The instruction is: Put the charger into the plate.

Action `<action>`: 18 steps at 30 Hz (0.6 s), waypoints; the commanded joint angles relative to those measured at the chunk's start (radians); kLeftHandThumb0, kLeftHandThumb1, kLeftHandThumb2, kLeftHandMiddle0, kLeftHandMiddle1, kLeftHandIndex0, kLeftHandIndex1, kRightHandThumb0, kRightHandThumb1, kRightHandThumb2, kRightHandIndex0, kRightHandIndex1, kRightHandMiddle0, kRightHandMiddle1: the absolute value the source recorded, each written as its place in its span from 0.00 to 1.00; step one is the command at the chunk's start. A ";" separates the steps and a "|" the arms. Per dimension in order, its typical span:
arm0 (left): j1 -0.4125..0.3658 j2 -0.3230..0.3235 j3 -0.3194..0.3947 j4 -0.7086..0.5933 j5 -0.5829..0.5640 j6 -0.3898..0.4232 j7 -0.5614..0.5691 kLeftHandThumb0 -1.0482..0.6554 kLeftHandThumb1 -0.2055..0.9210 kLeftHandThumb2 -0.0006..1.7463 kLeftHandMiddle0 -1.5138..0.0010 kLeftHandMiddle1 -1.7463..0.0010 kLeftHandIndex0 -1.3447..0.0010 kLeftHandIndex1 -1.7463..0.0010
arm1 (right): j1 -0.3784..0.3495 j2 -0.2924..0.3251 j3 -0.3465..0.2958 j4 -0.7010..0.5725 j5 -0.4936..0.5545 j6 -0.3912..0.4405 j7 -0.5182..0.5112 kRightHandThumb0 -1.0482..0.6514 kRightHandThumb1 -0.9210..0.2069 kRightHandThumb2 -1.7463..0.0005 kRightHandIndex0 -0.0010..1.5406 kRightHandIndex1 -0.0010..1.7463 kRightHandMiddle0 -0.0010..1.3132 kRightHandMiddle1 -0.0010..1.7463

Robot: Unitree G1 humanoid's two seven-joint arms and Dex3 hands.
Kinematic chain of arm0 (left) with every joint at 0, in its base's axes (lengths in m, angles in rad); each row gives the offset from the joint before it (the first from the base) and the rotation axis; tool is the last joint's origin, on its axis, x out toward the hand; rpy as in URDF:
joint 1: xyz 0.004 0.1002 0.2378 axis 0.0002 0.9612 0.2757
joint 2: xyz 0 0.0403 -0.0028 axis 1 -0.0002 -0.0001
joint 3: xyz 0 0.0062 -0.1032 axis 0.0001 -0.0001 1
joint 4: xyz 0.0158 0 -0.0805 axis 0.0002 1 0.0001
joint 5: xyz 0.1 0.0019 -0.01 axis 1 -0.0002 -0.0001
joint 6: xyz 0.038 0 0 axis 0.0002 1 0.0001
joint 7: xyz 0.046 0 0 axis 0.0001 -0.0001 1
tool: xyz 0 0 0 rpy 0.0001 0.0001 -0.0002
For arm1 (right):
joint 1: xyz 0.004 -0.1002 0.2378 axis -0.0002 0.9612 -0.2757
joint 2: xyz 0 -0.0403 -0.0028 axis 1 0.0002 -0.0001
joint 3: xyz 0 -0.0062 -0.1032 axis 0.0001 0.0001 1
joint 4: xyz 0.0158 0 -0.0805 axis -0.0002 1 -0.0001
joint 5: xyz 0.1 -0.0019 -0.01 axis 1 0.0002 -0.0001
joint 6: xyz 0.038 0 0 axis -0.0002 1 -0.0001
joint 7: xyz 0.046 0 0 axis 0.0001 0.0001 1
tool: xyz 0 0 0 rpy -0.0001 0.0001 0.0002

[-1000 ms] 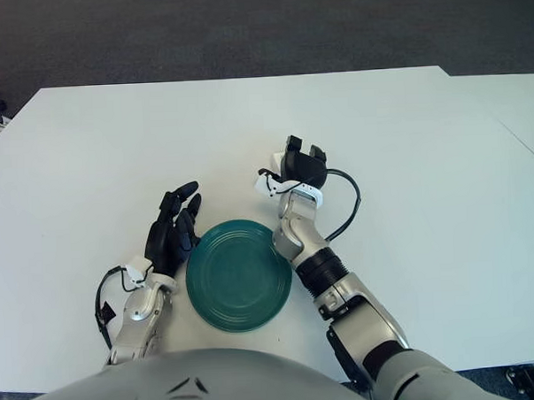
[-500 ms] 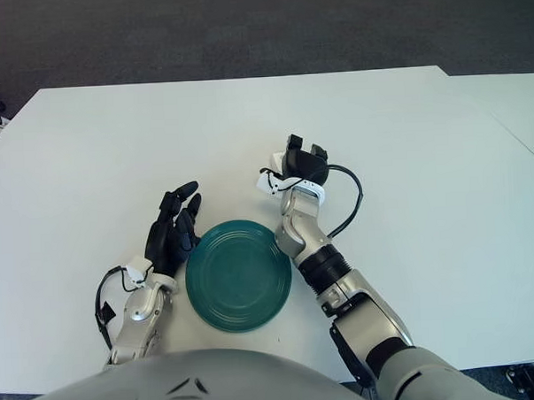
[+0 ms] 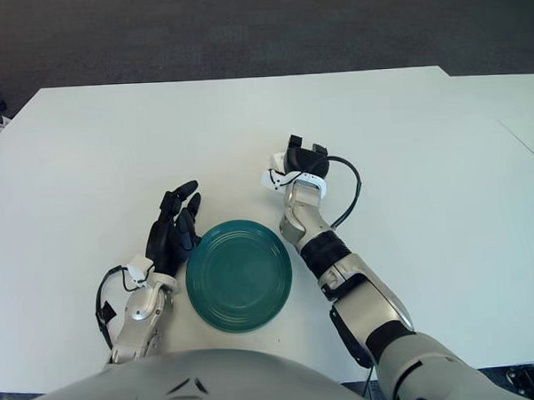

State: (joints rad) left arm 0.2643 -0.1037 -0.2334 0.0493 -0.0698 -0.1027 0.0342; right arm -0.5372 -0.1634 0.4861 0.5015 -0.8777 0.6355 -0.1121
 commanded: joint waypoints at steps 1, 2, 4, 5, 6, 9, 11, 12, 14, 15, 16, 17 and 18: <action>0.024 -0.031 -0.002 0.027 -0.003 0.038 0.005 0.11 1.00 0.51 0.75 0.99 0.93 0.54 | -0.028 0.004 -0.009 0.015 0.015 -0.001 0.005 0.10 0.00 0.63 0.14 0.01 0.00 0.22; 0.025 -0.032 -0.002 0.026 -0.003 0.039 0.005 0.11 1.00 0.51 0.75 0.99 0.93 0.54 | -0.030 0.004 -0.010 0.016 0.016 0.001 0.005 0.10 0.00 0.63 0.14 0.01 0.00 0.22; 0.026 -0.032 -0.004 0.027 -0.002 0.037 0.005 0.11 1.00 0.51 0.75 0.99 0.93 0.54 | -0.038 0.011 -0.015 0.027 0.019 0.009 0.002 0.10 0.00 0.63 0.15 0.01 0.00 0.22; 0.026 -0.033 -0.005 0.028 -0.002 0.036 0.005 0.11 1.00 0.51 0.75 0.99 0.93 0.54 | -0.040 0.013 -0.017 0.030 0.020 0.012 0.000 0.09 0.00 0.63 0.15 0.01 0.00 0.22; 0.027 -0.033 -0.006 0.029 -0.001 0.035 0.005 0.11 1.00 0.51 0.75 0.99 0.93 0.54 | -0.041 0.014 -0.018 0.032 0.021 0.013 -0.001 0.09 0.00 0.63 0.15 0.01 0.00 0.22; 0.027 -0.033 -0.007 0.031 -0.001 0.030 0.003 0.11 1.00 0.51 0.74 0.99 0.93 0.54 | -0.049 0.021 -0.022 0.043 0.024 0.022 -0.005 0.09 0.00 0.63 0.15 0.01 0.00 0.23; 0.027 -0.033 -0.007 0.032 -0.002 0.026 0.002 0.11 1.00 0.51 0.74 0.99 0.93 0.54 | -0.053 0.025 -0.024 0.049 0.025 0.024 -0.007 0.09 0.00 0.63 0.15 0.00 0.00 0.23; 0.027 -0.033 -0.006 0.033 -0.003 0.025 0.001 0.11 1.00 0.51 0.74 0.99 0.93 0.54 | -0.054 0.026 -0.025 0.052 0.026 0.025 -0.009 0.09 0.00 0.62 0.15 0.00 0.00 0.23; 0.028 -0.033 -0.005 0.034 -0.006 0.023 0.000 0.11 1.00 0.51 0.74 0.99 0.93 0.54 | -0.060 0.030 -0.026 0.063 0.027 0.027 -0.011 0.09 0.00 0.62 0.15 0.00 0.00 0.23; 0.028 -0.033 -0.004 0.034 -0.008 0.022 -0.001 0.11 1.00 0.51 0.74 0.99 0.93 0.53 | -0.061 0.032 -0.026 0.066 0.028 0.028 -0.012 0.09 0.00 0.62 0.14 0.00 0.00 0.23; 0.030 -0.034 -0.004 0.032 -0.009 0.021 -0.002 0.11 1.00 0.51 0.74 0.99 0.92 0.53 | -0.062 0.032 -0.026 0.068 0.027 0.030 -0.011 0.09 0.00 0.62 0.14 0.00 0.00 0.24; 0.031 -0.034 -0.005 0.031 -0.010 0.020 -0.002 0.11 1.00 0.51 0.74 0.99 0.92 0.53 | -0.063 0.031 -0.025 0.069 0.027 0.032 -0.010 0.09 0.00 0.62 0.14 0.00 0.00 0.24; 0.032 -0.035 -0.005 0.031 -0.011 0.020 -0.002 0.11 1.00 0.51 0.73 0.99 0.92 0.53 | -0.064 0.031 -0.025 0.070 0.028 0.033 -0.010 0.09 0.00 0.62 0.14 0.00 0.00 0.24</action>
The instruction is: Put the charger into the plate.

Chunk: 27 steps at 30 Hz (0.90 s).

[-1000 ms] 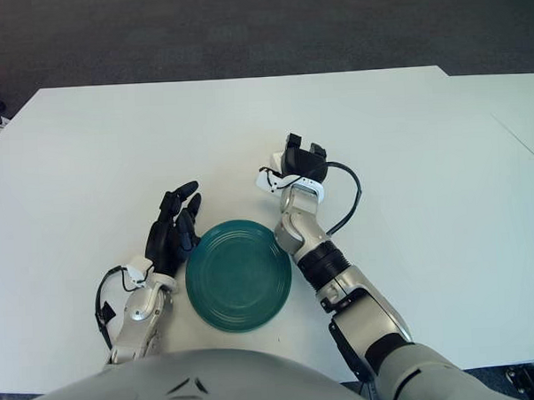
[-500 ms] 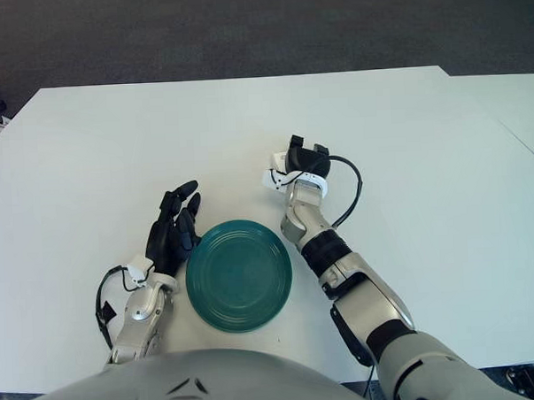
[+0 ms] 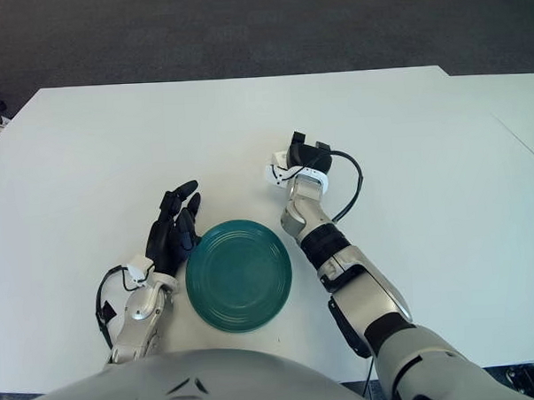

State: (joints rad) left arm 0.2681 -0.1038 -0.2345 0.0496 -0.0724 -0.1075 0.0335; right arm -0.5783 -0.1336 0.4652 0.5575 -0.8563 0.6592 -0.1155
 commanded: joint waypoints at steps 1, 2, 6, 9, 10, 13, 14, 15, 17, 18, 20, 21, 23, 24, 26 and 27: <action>0.029 -0.035 -0.005 0.029 -0.009 0.024 -0.002 0.11 1.00 0.51 0.73 0.99 0.92 0.53 | -0.026 0.003 -0.002 0.021 0.007 0.010 -0.007 0.09 0.00 0.62 0.14 0.00 0.00 0.24; 0.029 -0.035 -0.005 0.028 -0.009 0.024 -0.002 0.11 1.00 0.51 0.74 0.99 0.92 0.53 | -0.029 0.004 -0.001 0.026 0.008 0.010 -0.007 0.09 0.00 0.62 0.14 0.00 0.00 0.24; 0.032 -0.034 -0.008 0.022 -0.007 0.034 0.000 0.12 1.00 0.51 0.74 0.99 0.93 0.54 | -0.038 0.006 0.008 0.047 0.005 0.006 -0.007 0.10 0.00 0.62 0.14 0.00 0.00 0.24; 0.034 -0.033 -0.009 0.020 -0.003 0.037 0.003 0.12 1.00 0.51 0.75 1.00 0.93 0.54 | -0.045 0.006 0.020 0.064 0.001 -0.001 -0.001 0.10 0.00 0.62 0.13 0.00 0.00 0.24; 0.034 -0.034 -0.007 0.021 -0.006 0.034 0.002 0.12 1.00 0.51 0.75 1.00 0.93 0.54 | -0.049 0.005 0.027 0.076 0.000 -0.006 0.003 0.10 0.00 0.62 0.13 0.00 0.00 0.24; 0.037 -0.035 -0.007 0.020 -0.012 0.028 -0.002 0.12 1.00 0.51 0.74 1.00 0.93 0.54 | -0.054 0.001 0.042 0.091 -0.001 -0.013 0.011 0.10 0.00 0.62 0.13 0.00 0.00 0.24; 0.038 -0.036 -0.007 0.021 -0.013 0.025 -0.002 0.12 1.00 0.51 0.74 1.00 0.93 0.54 | -0.055 -0.001 0.048 0.094 -0.002 -0.018 0.014 0.10 0.00 0.63 0.13 0.00 0.00 0.24; 0.038 -0.036 -0.007 0.022 -0.014 0.023 -0.003 0.12 1.00 0.51 0.74 1.00 0.93 0.54 | -0.056 -0.003 0.052 0.097 -0.001 -0.022 0.016 0.10 0.00 0.63 0.13 0.00 0.00 0.23; 0.041 -0.036 -0.009 0.021 -0.010 0.021 0.000 0.12 1.00 0.51 0.74 1.00 0.93 0.54 | -0.054 -0.008 0.063 0.101 -0.002 -0.033 0.022 0.10 0.00 0.64 0.13 0.00 0.00 0.23; 0.041 -0.035 -0.009 0.020 -0.008 0.022 0.001 0.12 1.00 0.51 0.74 1.00 0.92 0.54 | -0.054 -0.011 0.068 0.104 -0.002 -0.039 0.026 0.10 0.00 0.64 0.13 0.00 0.00 0.23; 0.043 -0.034 -0.012 0.017 -0.007 0.026 0.002 0.11 1.00 0.51 0.74 1.00 0.92 0.54 | -0.053 -0.016 0.076 0.105 -0.002 -0.049 0.035 0.11 0.00 0.65 0.13 0.00 0.00 0.23; 0.044 -0.034 -0.013 0.014 -0.007 0.027 0.002 0.11 1.00 0.51 0.74 1.00 0.92 0.54 | -0.052 -0.019 0.080 0.105 -0.001 -0.053 0.039 0.11 0.00 0.65 0.13 0.00 0.00 0.22; 0.046 -0.034 -0.013 0.007 -0.014 0.035 -0.002 0.11 1.00 0.51 0.74 0.99 0.91 0.53 | -0.049 -0.023 0.089 0.109 0.001 -0.067 0.049 0.11 0.00 0.65 0.12 0.00 0.00 0.22; 0.047 -0.034 -0.012 0.006 -0.017 0.037 -0.004 0.11 1.00 0.51 0.73 0.99 0.91 0.53 | -0.048 -0.024 0.092 0.113 0.003 -0.072 0.051 0.12 0.00 0.65 0.12 0.00 0.00 0.21; 0.050 -0.035 -0.013 -0.001 -0.020 0.041 -0.004 0.11 1.00 0.51 0.73 0.99 0.90 0.53 | -0.043 -0.028 0.096 0.112 0.004 -0.079 0.057 0.12 0.00 0.65 0.12 0.00 0.00 0.21; 0.051 -0.036 -0.014 -0.004 -0.020 0.042 -0.003 0.11 1.00 0.51 0.73 0.99 0.90 0.53 | -0.041 -0.030 0.098 0.113 0.004 -0.082 0.060 0.12 0.00 0.65 0.11 0.00 0.00 0.21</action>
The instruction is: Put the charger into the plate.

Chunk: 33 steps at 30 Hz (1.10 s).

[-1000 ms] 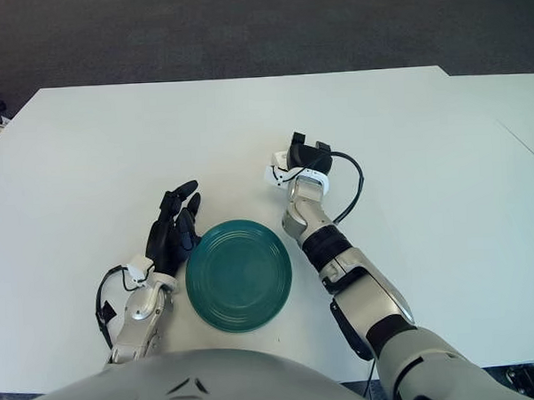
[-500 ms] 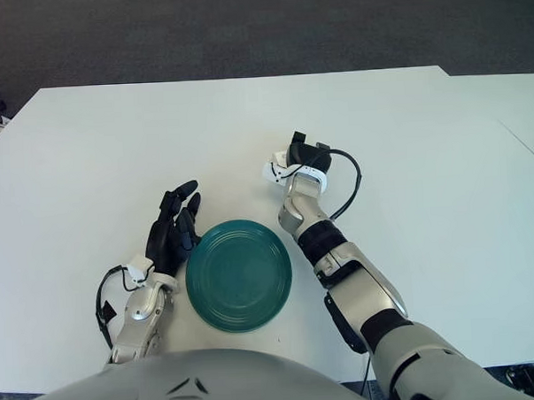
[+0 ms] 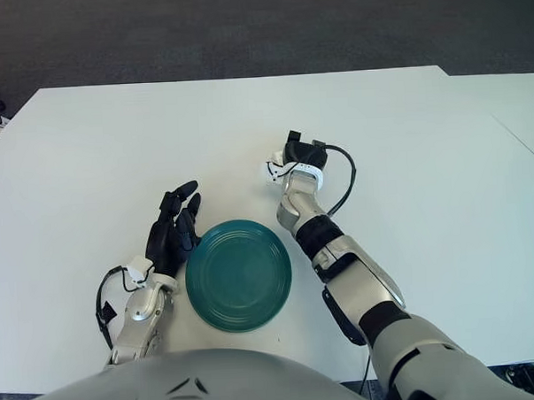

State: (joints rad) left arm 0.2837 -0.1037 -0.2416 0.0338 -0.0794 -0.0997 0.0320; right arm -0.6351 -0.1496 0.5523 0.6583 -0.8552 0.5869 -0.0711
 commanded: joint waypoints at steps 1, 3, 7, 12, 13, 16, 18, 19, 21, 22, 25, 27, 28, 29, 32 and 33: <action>0.037 -0.036 -0.008 0.008 -0.012 0.036 0.000 0.11 1.00 0.51 0.73 0.99 0.91 0.53 | 0.019 -0.015 0.012 0.011 0.003 -0.013 0.018 0.12 0.00 0.65 0.11 0.00 0.00 0.20; 0.039 -0.034 -0.009 0.004 -0.007 0.038 0.005 0.11 1.00 0.51 0.74 1.00 0.91 0.54 | 0.023 -0.017 0.015 0.012 0.003 -0.017 0.022 0.11 0.00 0.64 0.11 0.00 0.00 0.20; 0.043 -0.030 -0.014 -0.001 0.007 0.035 0.014 0.11 1.00 0.52 0.74 1.00 0.92 0.54 | 0.031 -0.020 0.019 0.017 0.005 -0.023 0.028 0.11 0.00 0.64 0.11 0.00 0.00 0.20; 0.049 -0.028 -0.019 -0.007 0.017 0.031 0.015 0.10 1.00 0.52 0.74 1.00 0.93 0.54 | 0.039 -0.016 0.015 0.041 0.014 -0.027 0.020 0.11 0.00 0.63 0.10 0.00 0.00 0.20; 0.052 -0.028 -0.022 -0.010 0.019 0.031 0.015 0.10 1.00 0.52 0.74 1.00 0.93 0.54 | 0.041 -0.015 0.014 0.049 0.016 -0.028 0.016 0.11 0.00 0.63 0.10 0.00 0.00 0.20; 0.053 -0.027 -0.025 -0.010 0.024 0.026 0.016 0.10 1.00 0.52 0.73 1.00 0.93 0.54 | 0.041 -0.013 0.013 0.061 0.019 -0.026 0.014 0.10 0.00 0.64 0.10 0.00 0.00 0.20; 0.053 -0.029 -0.026 -0.005 0.024 0.015 0.015 0.10 1.00 0.52 0.73 1.00 0.93 0.54 | 0.045 -0.013 0.011 0.074 0.022 -0.027 0.008 0.10 0.00 0.63 0.10 0.00 0.00 0.21; 0.054 -0.030 -0.027 -0.005 0.024 0.012 0.014 0.10 1.00 0.52 0.74 1.00 0.93 0.54 | 0.046 -0.014 0.010 0.076 0.023 -0.027 0.007 0.10 0.00 0.64 0.10 0.00 0.00 0.21; 0.055 -0.031 -0.028 -0.004 0.023 0.009 0.012 0.10 1.00 0.52 0.74 1.00 0.93 0.54 | 0.047 -0.014 0.010 0.080 0.023 -0.025 0.006 0.10 0.00 0.64 0.10 0.00 0.00 0.22; 0.055 -0.030 -0.027 -0.004 0.020 0.007 0.009 0.10 1.00 0.52 0.74 1.00 0.93 0.54 | 0.046 -0.012 0.008 0.086 0.025 -0.021 0.006 0.10 0.00 0.64 0.10 0.00 0.00 0.22; 0.060 -0.029 -0.029 -0.011 0.016 0.008 0.005 0.10 1.00 0.52 0.74 1.00 0.93 0.55 | 0.045 -0.012 0.002 0.096 0.030 -0.015 0.008 0.11 0.00 0.65 0.11 0.01 0.00 0.23; 0.064 -0.028 -0.030 -0.018 0.015 0.009 0.004 0.11 1.00 0.52 0.74 1.00 0.94 0.55 | 0.044 -0.011 -0.004 0.105 0.036 -0.014 0.010 0.11 0.00 0.66 0.11 0.01 0.00 0.24; 0.066 -0.028 -0.031 -0.021 0.015 0.010 0.004 0.11 1.00 0.52 0.74 1.00 0.94 0.55 | 0.044 -0.011 -0.006 0.107 0.038 -0.013 0.011 0.11 0.00 0.66 0.12 0.01 0.00 0.25; 0.067 -0.029 -0.032 -0.024 0.014 0.010 0.004 0.11 1.00 0.52 0.74 1.00 0.94 0.55 | 0.044 -0.010 -0.007 0.109 0.039 -0.012 0.013 0.11 0.00 0.66 0.12 0.01 0.00 0.25; 0.076 -0.028 -0.037 -0.040 0.012 0.021 0.004 0.12 1.00 0.52 0.74 1.00 0.95 0.55 | 0.042 -0.010 -0.016 0.128 0.047 -0.016 0.012 0.11 0.00 0.67 0.13 0.01 0.00 0.26; 0.077 -0.027 -0.037 -0.045 0.011 0.026 0.005 0.12 1.00 0.52 0.74 1.00 0.95 0.55 | 0.040 -0.010 -0.019 0.139 0.051 -0.019 0.011 0.11 0.00 0.67 0.13 0.01 0.00 0.26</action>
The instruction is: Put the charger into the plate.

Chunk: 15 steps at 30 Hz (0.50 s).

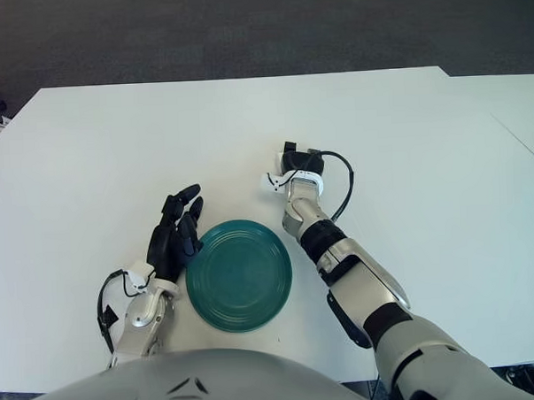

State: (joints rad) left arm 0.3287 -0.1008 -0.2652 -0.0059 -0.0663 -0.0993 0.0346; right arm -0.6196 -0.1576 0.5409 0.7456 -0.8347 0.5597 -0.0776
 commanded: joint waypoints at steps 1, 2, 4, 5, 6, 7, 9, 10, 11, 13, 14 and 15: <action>0.036 -0.031 -0.015 -0.013 -0.005 0.034 0.003 0.12 1.00 0.52 0.74 1.00 0.95 0.55 | 0.022 -0.002 -0.011 0.059 0.033 0.007 0.017 0.11 0.00 0.67 0.14 0.01 0.00 0.26; 0.038 -0.032 -0.016 -0.018 -0.008 0.040 0.003 0.12 1.00 0.52 0.74 1.00 0.95 0.55 | 0.021 -0.003 -0.013 0.065 0.035 0.007 0.017 0.11 0.00 0.67 0.14 0.01 0.00 0.26; 0.042 -0.034 -0.017 -0.031 -0.014 0.053 0.004 0.12 1.00 0.52 0.75 1.00 0.95 0.55 | 0.017 -0.004 -0.018 0.080 0.039 0.003 0.014 0.11 0.00 0.67 0.15 0.01 0.00 0.26; 0.043 -0.034 -0.018 -0.035 -0.016 0.058 0.004 0.12 1.00 0.52 0.75 1.00 0.95 0.55 | 0.016 -0.003 -0.019 0.085 0.040 0.001 0.012 0.11 0.00 0.67 0.15 0.01 0.00 0.26; 0.044 -0.034 -0.018 -0.039 -0.017 0.062 0.005 0.12 1.00 0.52 0.75 1.00 0.95 0.55 | 0.015 -0.003 -0.020 0.091 0.042 -0.001 0.010 0.11 0.00 0.67 0.15 0.01 0.00 0.26; 0.045 -0.035 -0.018 -0.043 -0.018 0.066 0.006 0.12 1.00 0.52 0.75 1.00 0.95 0.55 | 0.013 -0.003 -0.022 0.097 0.044 -0.004 0.007 0.11 0.00 0.67 0.15 0.01 0.00 0.26; 0.047 -0.036 -0.019 -0.048 -0.020 0.071 0.008 0.12 1.00 0.52 0.74 1.00 0.95 0.55 | 0.013 -0.006 -0.023 0.105 0.048 -0.006 0.002 0.11 0.00 0.67 0.15 0.01 0.00 0.25; 0.047 -0.037 -0.019 -0.048 -0.020 0.071 0.008 0.12 1.00 0.52 0.75 1.00 0.95 0.55 | 0.012 -0.007 -0.024 0.109 0.049 -0.007 0.000 0.11 0.00 0.67 0.16 0.02 0.00 0.25; 0.046 -0.036 -0.018 -0.046 -0.021 0.069 0.006 0.12 1.00 0.52 0.75 1.00 0.95 0.55 | 0.011 -0.009 -0.025 0.115 0.051 -0.009 -0.004 0.11 0.00 0.66 0.17 0.02 0.00 0.25; 0.046 -0.034 -0.017 -0.047 -0.022 0.067 0.003 0.12 1.00 0.52 0.75 1.00 0.95 0.55 | 0.010 -0.011 -0.028 0.124 0.055 -0.013 -0.009 0.11 0.00 0.66 0.18 0.02 0.00 0.25; 0.046 -0.034 -0.018 -0.048 -0.022 0.067 0.001 0.12 1.00 0.52 0.75 1.00 0.95 0.55 | 0.010 -0.012 -0.030 0.127 0.057 -0.015 -0.011 0.11 0.00 0.66 0.18 0.02 0.00 0.25; 0.048 -0.032 -0.018 -0.051 -0.024 0.067 -0.001 0.12 1.00 0.51 0.75 1.00 0.95 0.55 | 0.010 -0.012 -0.033 0.133 0.061 -0.019 -0.015 0.11 0.00 0.66 0.18 0.02 0.00 0.25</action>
State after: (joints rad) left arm 0.3514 -0.0983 -0.2733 -0.0615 -0.0785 -0.0497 0.0344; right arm -0.6514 -0.1575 0.5167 0.8255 -0.8044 0.5378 -0.1064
